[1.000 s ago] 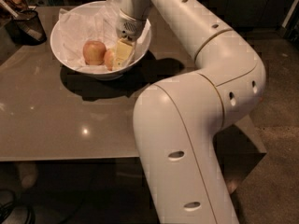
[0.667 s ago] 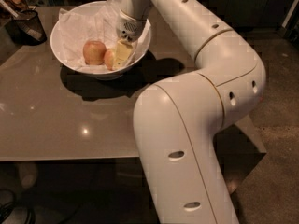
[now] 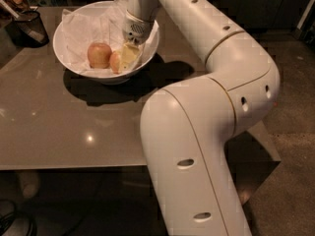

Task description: Pick apple from white bowl

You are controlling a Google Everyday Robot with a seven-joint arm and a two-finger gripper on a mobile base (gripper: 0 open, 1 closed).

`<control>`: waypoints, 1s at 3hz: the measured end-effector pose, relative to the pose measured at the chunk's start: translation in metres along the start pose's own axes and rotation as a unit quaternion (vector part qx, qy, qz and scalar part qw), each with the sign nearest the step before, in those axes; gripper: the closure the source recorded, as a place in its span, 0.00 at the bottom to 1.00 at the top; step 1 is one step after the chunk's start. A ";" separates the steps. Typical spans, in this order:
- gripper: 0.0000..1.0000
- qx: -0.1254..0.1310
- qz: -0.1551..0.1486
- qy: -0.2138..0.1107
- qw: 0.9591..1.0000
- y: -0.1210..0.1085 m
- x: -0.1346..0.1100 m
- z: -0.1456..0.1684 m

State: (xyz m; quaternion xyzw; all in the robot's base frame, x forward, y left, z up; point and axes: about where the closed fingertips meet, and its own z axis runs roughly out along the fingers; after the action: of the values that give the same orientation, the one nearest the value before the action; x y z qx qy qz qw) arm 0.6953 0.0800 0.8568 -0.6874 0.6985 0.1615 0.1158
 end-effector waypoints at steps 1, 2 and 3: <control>1.00 0.021 -0.008 -0.005 1.000 -0.001 -0.007 -0.007; 1.00 0.058 -0.009 0.000 0.998 0.015 -0.014 -0.036; 1.00 0.094 -0.021 0.010 0.995 0.045 -0.027 -0.071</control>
Offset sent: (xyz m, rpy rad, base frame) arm -0.0665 -0.0190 0.0994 -0.0294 -0.2153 -0.0601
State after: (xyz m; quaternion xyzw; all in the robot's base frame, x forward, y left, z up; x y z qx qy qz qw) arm 0.6557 0.0773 0.9357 -0.6896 0.6971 0.0861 0.1761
